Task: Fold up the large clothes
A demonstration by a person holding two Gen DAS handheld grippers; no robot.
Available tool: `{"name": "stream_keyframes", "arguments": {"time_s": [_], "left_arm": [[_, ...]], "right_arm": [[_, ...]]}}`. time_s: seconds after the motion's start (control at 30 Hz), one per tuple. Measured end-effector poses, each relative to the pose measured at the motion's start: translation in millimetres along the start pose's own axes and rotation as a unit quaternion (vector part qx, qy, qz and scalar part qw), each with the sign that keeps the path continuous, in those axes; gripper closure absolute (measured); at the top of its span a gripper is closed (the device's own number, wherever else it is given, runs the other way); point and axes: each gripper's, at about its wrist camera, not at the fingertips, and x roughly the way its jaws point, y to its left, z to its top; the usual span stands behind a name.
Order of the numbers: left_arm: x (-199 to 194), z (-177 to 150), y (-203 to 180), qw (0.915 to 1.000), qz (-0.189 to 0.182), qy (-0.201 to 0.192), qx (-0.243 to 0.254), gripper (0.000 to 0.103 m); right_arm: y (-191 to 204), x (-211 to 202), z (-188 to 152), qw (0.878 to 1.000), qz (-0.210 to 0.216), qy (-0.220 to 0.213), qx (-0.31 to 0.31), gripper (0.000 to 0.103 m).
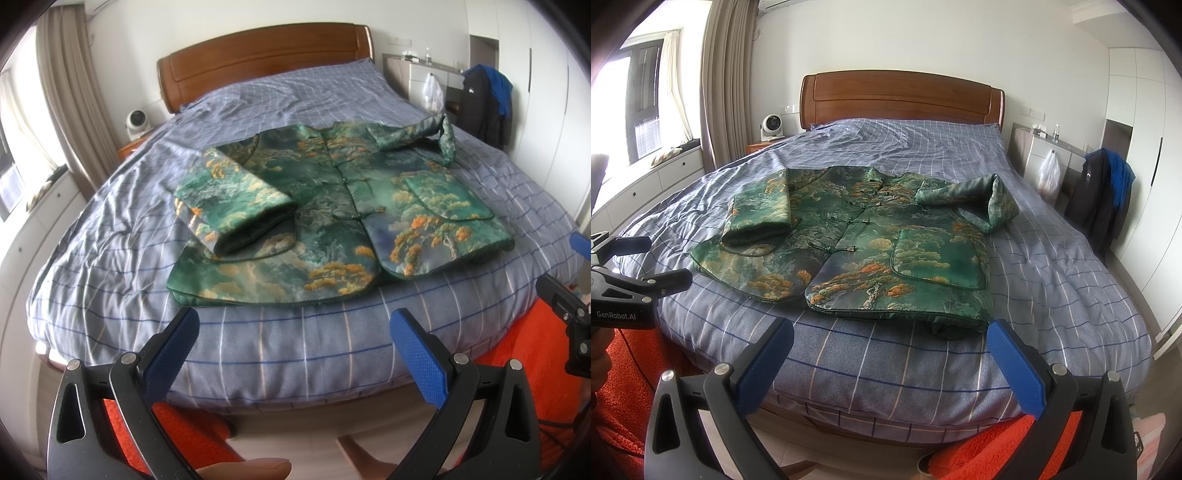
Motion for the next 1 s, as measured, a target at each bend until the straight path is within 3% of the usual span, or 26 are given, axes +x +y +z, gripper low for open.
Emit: {"name": "stream_keyframes", "arguments": {"time_s": [1.0], "left_arm": [[2.5,-4.3,-4.7,1.0000,0.000,0.006,0.005,0.000]], "right_arm": [[0.3,-0.2,0.2,1.000,0.000,-0.001,0.001,0.000]]}}
